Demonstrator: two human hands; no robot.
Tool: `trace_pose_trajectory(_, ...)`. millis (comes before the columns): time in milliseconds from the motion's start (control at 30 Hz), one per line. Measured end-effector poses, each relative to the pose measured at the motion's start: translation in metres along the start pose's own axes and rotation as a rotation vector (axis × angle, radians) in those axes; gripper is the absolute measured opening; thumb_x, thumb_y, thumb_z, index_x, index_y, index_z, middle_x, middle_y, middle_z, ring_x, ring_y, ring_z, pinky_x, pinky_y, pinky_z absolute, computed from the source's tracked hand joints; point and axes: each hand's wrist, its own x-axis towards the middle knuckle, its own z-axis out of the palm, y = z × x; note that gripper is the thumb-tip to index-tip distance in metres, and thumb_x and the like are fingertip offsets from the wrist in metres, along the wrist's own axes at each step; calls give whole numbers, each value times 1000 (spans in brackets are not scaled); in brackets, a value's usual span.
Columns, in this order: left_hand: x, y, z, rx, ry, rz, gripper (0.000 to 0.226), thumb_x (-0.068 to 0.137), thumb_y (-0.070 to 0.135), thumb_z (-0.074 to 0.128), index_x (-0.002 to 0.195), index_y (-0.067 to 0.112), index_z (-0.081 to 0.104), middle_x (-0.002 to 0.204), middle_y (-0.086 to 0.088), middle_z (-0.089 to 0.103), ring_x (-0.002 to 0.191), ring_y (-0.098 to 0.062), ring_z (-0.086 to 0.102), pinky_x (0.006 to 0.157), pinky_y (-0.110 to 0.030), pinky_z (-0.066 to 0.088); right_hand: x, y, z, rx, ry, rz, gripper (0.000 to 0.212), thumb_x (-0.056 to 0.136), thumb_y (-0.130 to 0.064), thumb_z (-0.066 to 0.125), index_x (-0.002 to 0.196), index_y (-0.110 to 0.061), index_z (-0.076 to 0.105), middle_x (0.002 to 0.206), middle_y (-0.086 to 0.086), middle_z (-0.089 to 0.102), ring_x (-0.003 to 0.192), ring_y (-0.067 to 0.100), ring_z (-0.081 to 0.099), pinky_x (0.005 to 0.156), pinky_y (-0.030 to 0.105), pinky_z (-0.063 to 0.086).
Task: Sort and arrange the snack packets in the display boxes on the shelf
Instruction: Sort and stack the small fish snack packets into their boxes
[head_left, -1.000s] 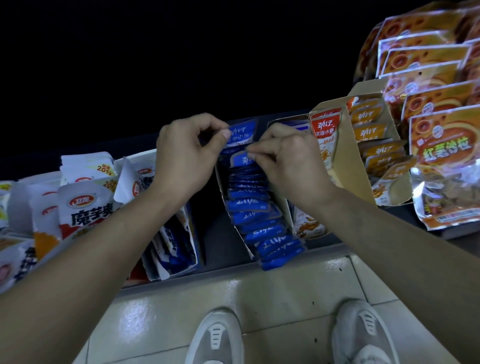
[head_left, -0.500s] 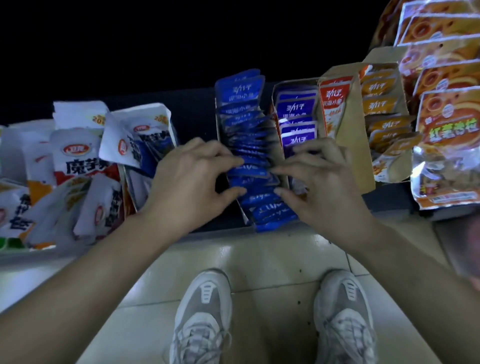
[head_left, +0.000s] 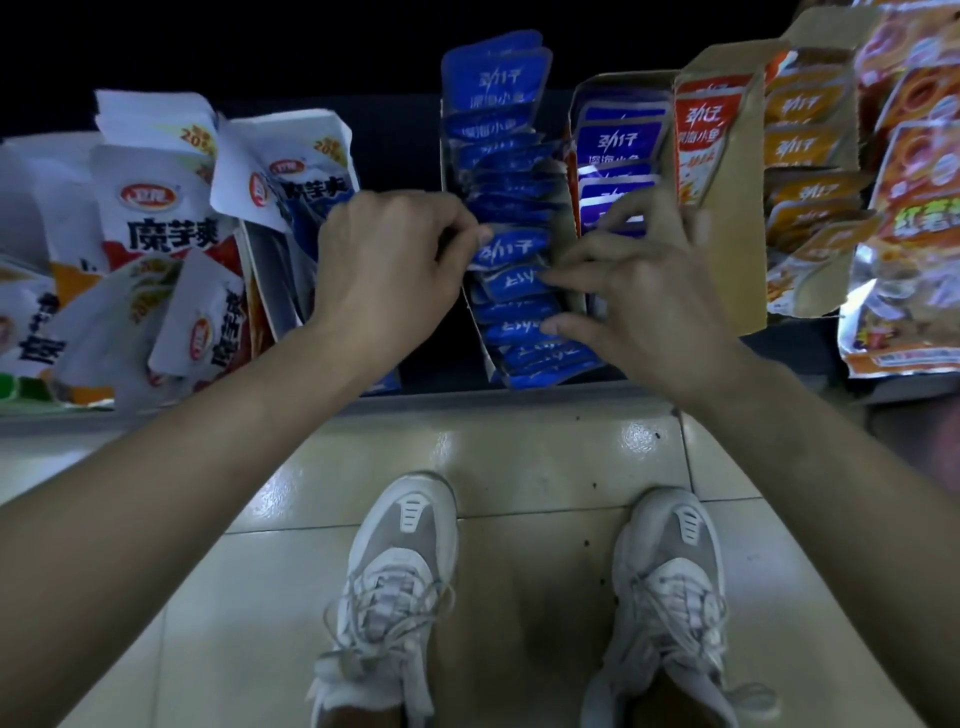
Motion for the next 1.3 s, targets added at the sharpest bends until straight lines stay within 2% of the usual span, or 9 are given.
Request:
trace_pose_trajectory(100, -1, 2, -1, -22, -11, -5, 29, 98, 41, 60, 92, 20, 79, 76, 3, 73, 66, -16, 65, 65, -38, 54, 4, 1, 9, -36, 95, -24, 19, 92, -35, 67, 95, -22, 79, 91, -11, 72, 105, 23, 41, 86, 41, 27)
trace_pose_trajectory(167, -2, 3, -1, -32, -6, -1, 30, 98, 42, 60, 93, 20, 79, 76, 3, 73, 66, -14, 64, 65, -40, 55, 6, 1, 14, -42, 149, -29, 20, 97, -30, 63, 90, -20, 79, 85, -11, 71, 102, 20, 39, 84, 38, 24)
trace_pose_trajectory(467, 1, 1, -7, -288, 41, -65, 23, 97, 35, 65, 96, 16, 80, 85, 4, 76, 72, -8, 69, 67, -37, 58, 2, -5, -10, 30, 388, 58, 17, 100, -23, 63, 95, -12, 75, 90, -1, 72, 95, 28, 57, 83, 37, 33)
trace_pose_trajectory(667, -3, 4, -9, -360, -9, -74, 25, 94, 31, 70, 108, 12, 75, 96, 5, 74, 81, -6, 71, 74, -26, 60, 1, -3, -10, 28, 233, 39, 18, 95, -34, 67, 97, -21, 78, 91, -6, 73, 94, 29, 58, 85, 34, 26)
trace_pose_trajectory(800, -23, 10, -15, -326, 77, 15, 15, 92, 18, 74, 88, 4, 70, 88, -5, 66, 70, -10, 61, 63, -19, 49, -4, -4, -6, 49, 181, 45, 19, 92, -38, 68, 95, -22, 79, 90, -8, 73, 94, 28, 56, 85, 33, 22)
trace_pose_trajectory(933, -45, 9, -1, -164, 16, 277, 17, 93, 28, 76, 93, 11, 80, 92, -3, 74, 82, -23, 65, 72, -37, 51, -6, -4, -8, 83, 192, 134, 31, 86, -42, 71, 107, -20, 75, 99, -4, 73, 101, 25, 54, 86, 27, 22)
trace_pose_trajectory(1000, -51, 6, 6, -82, 22, 327, 18, 92, 32, 76, 98, 15, 81, 97, 1, 75, 86, -28, 64, 72, -45, 50, -14, -6, -14, 198, 213, 152, 28, 87, -37, 73, 106, -16, 74, 102, 0, 72, 103, 28, 56, 89, 33, 34)
trace_pose_trajectory(1133, -48, -1, 12, 49, 39, 388, 18, 90, 35, 78, 98, 19, 81, 101, -3, 71, 89, -32, 59, 71, -43, 43, -48, -15, -20, 232, 216, 81, 19, 82, -23, 74, 98, -12, 76, 105, -1, 70, 103, 35, 56, 80, 57, 41)
trace_pose_trajectory(1300, -37, -3, 14, 72, 71, 393, 13, 94, 25, 75, 89, 13, 75, 90, -5, 69, 79, -31, 59, 64, -44, 44, -56, -22, -6, 96, 32, 66, 35, 81, -44, 75, 111, -25, 74, 138, 0, 55, 126, 35, 37, 89, 49, 34)
